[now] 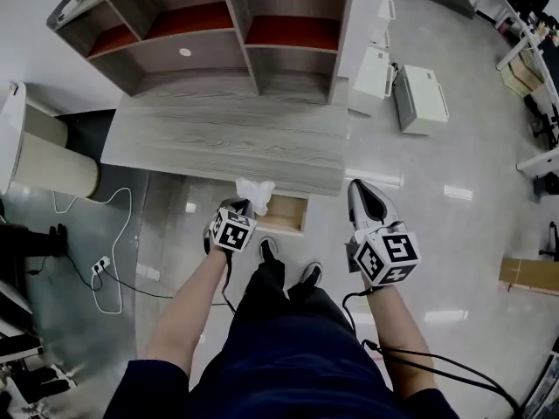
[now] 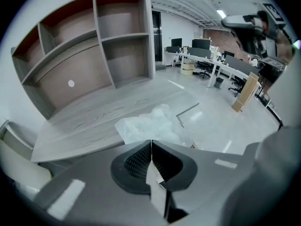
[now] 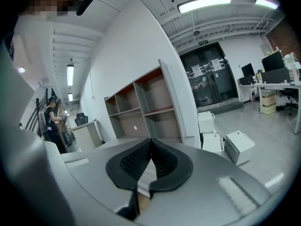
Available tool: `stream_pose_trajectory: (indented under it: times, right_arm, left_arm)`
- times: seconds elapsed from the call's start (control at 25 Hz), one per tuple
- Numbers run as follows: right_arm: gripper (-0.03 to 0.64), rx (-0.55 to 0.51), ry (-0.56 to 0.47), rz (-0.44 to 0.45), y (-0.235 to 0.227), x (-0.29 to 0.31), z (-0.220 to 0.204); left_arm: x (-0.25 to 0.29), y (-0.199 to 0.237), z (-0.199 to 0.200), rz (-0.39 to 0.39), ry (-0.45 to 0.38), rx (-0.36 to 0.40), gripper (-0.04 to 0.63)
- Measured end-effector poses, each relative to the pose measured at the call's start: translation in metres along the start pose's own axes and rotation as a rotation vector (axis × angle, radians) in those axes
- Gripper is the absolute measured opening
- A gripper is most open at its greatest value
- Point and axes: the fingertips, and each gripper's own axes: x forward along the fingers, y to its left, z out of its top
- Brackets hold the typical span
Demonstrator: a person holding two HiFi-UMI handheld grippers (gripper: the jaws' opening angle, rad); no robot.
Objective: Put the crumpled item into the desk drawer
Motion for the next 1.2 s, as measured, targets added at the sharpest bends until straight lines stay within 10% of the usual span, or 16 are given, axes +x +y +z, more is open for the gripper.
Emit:
stream_pose_trajectory:
  times: [1.2]
  right_arm:
    - [0.006, 0.107, 0.145, -0.178, -0.010, -0.030, -0.100]
  left_arm:
    - [0.083, -0.073, -0.079, -0.177, 0.204, -0.007, 0.008]
